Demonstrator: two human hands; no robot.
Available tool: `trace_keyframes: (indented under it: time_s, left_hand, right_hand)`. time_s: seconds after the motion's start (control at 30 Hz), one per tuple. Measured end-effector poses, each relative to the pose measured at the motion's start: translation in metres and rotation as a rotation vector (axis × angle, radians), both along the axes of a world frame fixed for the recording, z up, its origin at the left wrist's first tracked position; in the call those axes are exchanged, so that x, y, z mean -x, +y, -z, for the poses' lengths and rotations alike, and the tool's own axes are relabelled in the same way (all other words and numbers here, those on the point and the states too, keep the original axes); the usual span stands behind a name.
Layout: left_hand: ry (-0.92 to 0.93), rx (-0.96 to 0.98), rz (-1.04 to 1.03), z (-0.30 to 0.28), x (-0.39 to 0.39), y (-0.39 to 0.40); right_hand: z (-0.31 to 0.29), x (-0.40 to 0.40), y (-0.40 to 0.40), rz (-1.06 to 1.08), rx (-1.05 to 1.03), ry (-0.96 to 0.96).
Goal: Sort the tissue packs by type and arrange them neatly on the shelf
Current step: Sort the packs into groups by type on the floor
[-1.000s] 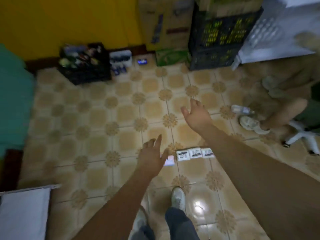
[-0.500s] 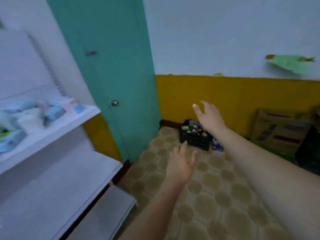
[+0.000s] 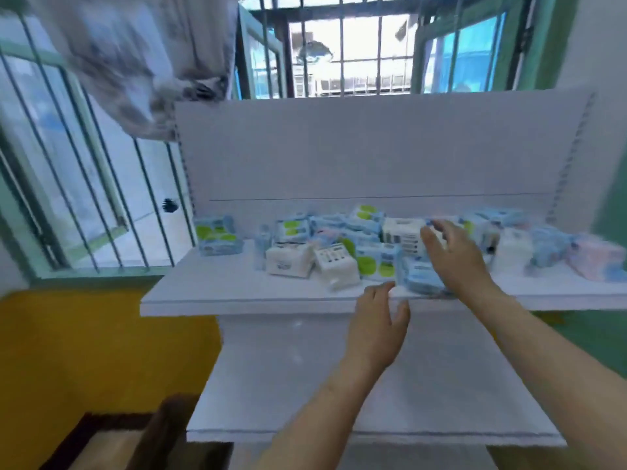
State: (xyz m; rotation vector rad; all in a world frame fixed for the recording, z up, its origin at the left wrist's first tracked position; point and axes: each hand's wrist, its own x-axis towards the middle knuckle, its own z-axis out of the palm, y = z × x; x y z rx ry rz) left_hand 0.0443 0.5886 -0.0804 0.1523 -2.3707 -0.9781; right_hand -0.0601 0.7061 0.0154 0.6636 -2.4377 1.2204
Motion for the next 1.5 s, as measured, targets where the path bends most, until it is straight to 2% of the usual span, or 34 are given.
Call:
trace_keyframes:
  time_s: [0.23,0.4,0.57,0.77,0.87,0.93,1.1,1.27,1.4,1.5]
  left_hand:
    - [0.083,-0.041,-0.280,-0.008,0.025,-0.183]
    - [0.115,-0.092,-0.422,-0.017,0.036,-0.273]
    - [0.097,-0.155,-0.602,-0.012,0.021,-0.371]
    - [0.017,-0.250,-0.615,-0.014,0.025,-0.481]
    - [-0.016,-0.262,-0.583,-0.015,0.037,-0.536]
    - [-0.045,-0.274,-0.558,-0.013,0.048,-0.567]
    - [-0.120,-0.411,-0.389,-0.010,0.095,-0.616]
    - [-0.074,-0.539,-0.301,0.007,0.122,-0.642]
    - [-0.102,-0.559,-0.256,0.007,0.124,-0.653]
    - [-0.121,-0.636,-0.252,0.006,0.122,-0.653]
  right_hand:
    - [0.003,0.043,-0.185,-0.297,0.007,0.009]
    - [-0.011,0.077,-0.291,-0.441,-0.111,-0.024]
    - [-0.015,0.084,-0.393,-0.490,-0.200,-0.032]
    - [-0.014,0.077,-0.507,-0.491,-0.551,-0.131]
    - [0.001,0.073,-0.542,-0.436,-0.709,-0.309]
    - [0.014,0.072,-0.559,-0.377,-0.729,-0.437]
    - [0.042,0.084,-0.590,-0.216,-0.635,-0.587]
    - [0.066,0.087,-0.592,-0.151,-0.368,-0.748]
    - [0.129,0.133,-0.603,-0.169,-0.170,-0.720]
    - [0.109,0.110,-0.596,-0.228,0.018,-0.712]
